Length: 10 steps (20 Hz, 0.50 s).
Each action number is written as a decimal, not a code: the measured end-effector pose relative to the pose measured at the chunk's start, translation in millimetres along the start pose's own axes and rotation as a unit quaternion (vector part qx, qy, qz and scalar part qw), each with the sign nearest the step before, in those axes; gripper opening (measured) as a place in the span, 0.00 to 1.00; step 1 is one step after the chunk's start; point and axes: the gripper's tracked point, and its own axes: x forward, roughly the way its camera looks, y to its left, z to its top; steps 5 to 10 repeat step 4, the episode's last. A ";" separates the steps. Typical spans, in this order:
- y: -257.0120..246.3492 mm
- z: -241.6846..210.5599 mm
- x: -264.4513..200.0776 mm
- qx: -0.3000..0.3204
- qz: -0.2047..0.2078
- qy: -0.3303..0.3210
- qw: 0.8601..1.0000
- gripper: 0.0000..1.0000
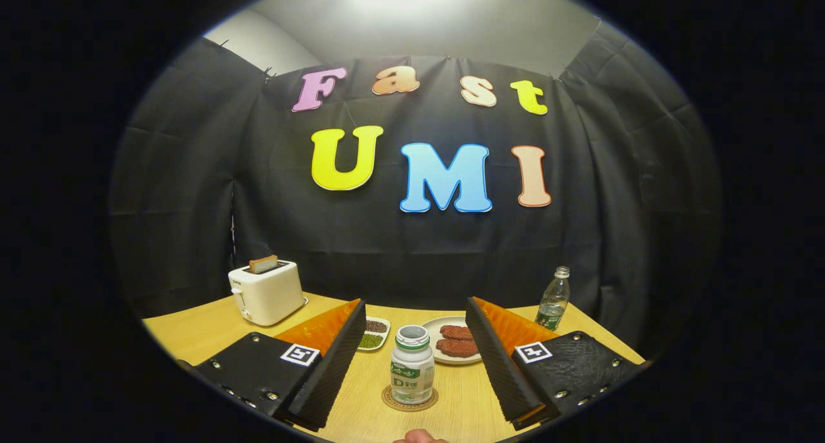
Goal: Take the bottle from table, then pour the juice into the cup, finally place the bottle on the coaster
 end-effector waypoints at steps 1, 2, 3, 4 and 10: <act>-0.9 2.9 -1.7 -0.005 0.000 0.002 1.000 0.95; -2.8 5.3 -3.8 -0.009 0.000 0.007 1.000 0.95; -3.7 11.2 -6.8 -0.006 0.003 0.006 1.000 0.95; -4.3 17.3 -10.0 -0.002 0.005 0.003 1.000 0.95; -4.3 17.3 -10.0 -0.002 0.005 0.003 1.000 0.95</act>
